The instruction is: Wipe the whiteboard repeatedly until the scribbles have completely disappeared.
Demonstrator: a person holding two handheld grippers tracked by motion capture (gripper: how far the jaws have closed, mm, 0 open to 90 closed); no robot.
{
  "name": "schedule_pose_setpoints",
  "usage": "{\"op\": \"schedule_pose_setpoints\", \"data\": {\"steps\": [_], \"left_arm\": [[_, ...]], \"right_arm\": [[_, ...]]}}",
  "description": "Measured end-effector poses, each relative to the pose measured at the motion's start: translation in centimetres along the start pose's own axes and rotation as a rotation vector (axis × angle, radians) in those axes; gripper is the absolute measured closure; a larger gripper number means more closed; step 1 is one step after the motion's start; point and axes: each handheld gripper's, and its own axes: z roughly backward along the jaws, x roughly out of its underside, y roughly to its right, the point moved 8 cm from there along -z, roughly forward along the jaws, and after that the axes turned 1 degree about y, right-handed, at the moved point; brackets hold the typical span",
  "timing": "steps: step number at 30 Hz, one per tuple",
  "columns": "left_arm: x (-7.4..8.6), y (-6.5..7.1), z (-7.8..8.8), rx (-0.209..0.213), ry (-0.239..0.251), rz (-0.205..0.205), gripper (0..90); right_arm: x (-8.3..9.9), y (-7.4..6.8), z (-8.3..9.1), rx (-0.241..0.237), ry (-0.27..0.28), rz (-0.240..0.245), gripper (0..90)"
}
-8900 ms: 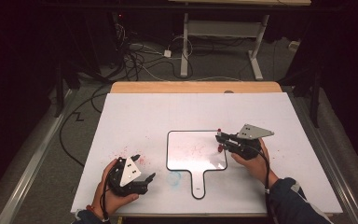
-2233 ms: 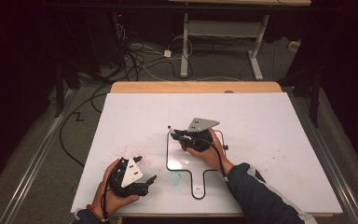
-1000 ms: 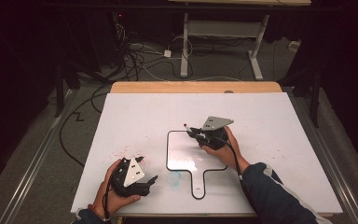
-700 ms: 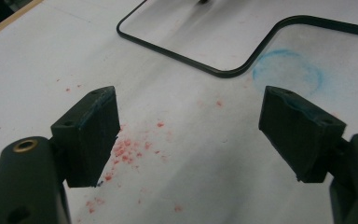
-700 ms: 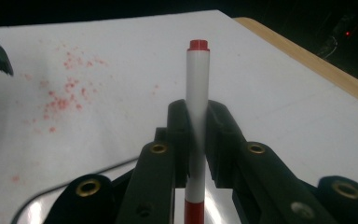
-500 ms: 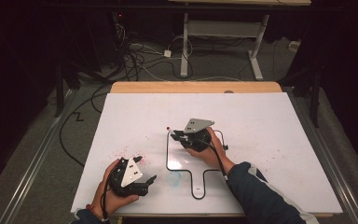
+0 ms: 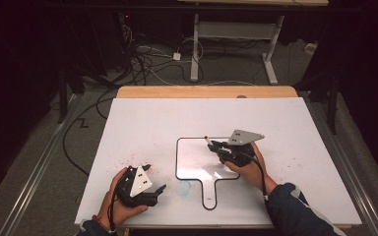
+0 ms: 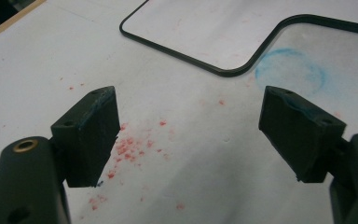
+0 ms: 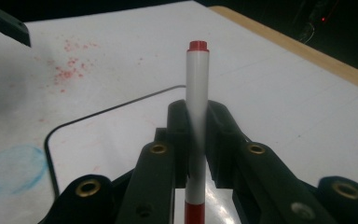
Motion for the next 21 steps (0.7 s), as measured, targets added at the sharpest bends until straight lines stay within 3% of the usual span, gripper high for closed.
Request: {"op": "schedule_pose_setpoints", "data": {"steps": [7,12,15,21], "left_arm": [[0.1,-0.2,-0.4,0.003,-0.007,0.008,19.6],[0.0,-0.2,-0.3,0.000,-0.004,0.006,19.6],[-0.1,-0.3,-0.4,0.002,-0.003,0.004,19.6],[-0.1,-0.2,-0.4,0.004,0.001,-0.001,19.6]], "right_arm": [[-1.7,0.7,4.3,0.017,0.104,-0.058,81.6],[-2.4,1.3,7.0,0.042,0.133,-0.094,81.6],[-2.4,1.5,8.5,0.060,0.126,-0.114,81.5],[-1.1,1.6,10.0,0.126,0.029,-0.143,81.4]]}}
